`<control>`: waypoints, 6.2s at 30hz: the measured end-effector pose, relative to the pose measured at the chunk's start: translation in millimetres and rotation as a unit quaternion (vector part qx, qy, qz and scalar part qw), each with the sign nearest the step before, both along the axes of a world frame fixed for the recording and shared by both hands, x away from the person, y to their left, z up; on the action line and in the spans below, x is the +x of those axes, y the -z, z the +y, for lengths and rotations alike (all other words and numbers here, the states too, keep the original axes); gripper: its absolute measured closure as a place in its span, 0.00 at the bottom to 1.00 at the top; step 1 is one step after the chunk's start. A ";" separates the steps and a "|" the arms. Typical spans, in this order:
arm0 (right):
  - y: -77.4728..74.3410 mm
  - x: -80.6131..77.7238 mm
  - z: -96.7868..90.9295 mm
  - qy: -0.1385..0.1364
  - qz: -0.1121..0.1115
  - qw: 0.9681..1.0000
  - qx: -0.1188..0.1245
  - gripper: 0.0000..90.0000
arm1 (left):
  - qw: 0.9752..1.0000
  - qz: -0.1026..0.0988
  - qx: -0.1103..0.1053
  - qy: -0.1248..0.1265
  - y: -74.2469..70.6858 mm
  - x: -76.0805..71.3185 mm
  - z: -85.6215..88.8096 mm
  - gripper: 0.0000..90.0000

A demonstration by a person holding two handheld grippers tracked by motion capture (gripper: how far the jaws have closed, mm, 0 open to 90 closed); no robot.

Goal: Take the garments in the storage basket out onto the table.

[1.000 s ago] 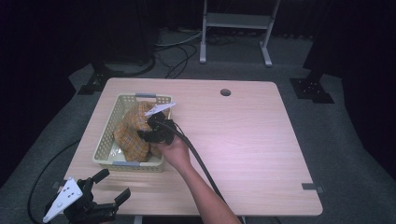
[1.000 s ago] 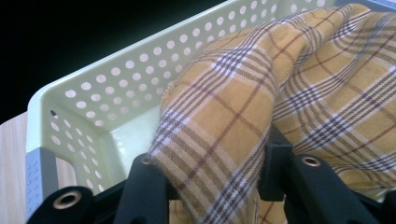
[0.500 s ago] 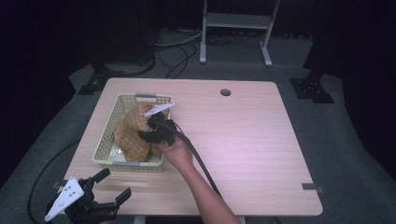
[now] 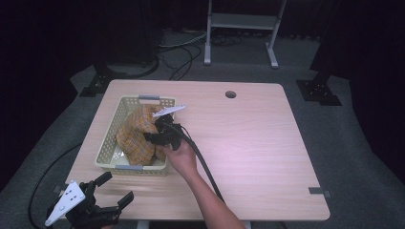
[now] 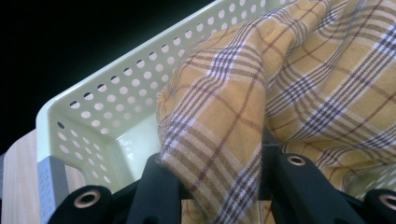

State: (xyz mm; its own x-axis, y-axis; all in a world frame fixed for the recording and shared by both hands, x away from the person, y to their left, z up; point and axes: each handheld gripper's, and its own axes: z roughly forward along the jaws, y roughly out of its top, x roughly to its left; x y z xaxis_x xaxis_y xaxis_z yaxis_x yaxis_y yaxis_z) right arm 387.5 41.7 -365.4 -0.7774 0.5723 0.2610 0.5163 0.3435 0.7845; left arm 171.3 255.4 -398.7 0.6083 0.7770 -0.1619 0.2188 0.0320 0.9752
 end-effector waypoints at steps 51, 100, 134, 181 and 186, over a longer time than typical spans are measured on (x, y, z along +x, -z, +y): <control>-36.9 -12.3 -32.7 0.031 0.052 0.985 0.163 0.79 | 1.000 -0.001 0.002 0.005 -0.6 0.0 -2.5 0.00; -96.9 -35.3 -99.6 0.049 0.016 0.966 0.254 0.79 | 1.000 -0.001 0.010 0.008 0.0 0.8 -5.7 0.00; -107.7 -41.8 -142.1 0.082 0.009 0.962 0.261 0.79 | 1.000 0.000 0.013 0.009 0.5 1.2 -7.1 0.00; -86.1 -53.1 -221.9 0.168 0.016 0.944 0.283 0.79 | 1.000 0.002 0.022 0.013 1.5 2.3 -10.6 0.00; -83.5 -54.7 -230.7 0.178 0.015 0.942 0.284 0.79 | 1.000 0.003 0.023 0.013 1.8 2.4 -11.3 0.00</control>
State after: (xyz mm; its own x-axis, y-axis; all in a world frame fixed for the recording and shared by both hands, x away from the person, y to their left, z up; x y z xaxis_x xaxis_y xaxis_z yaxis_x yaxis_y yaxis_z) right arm 332.7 -189.0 -282.0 -0.5498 0.5565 0.6229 0.5452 -0.3258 0.7724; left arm 173.7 244.1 -400.5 0.6274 0.7677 -0.1303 0.2242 -0.0178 0.9744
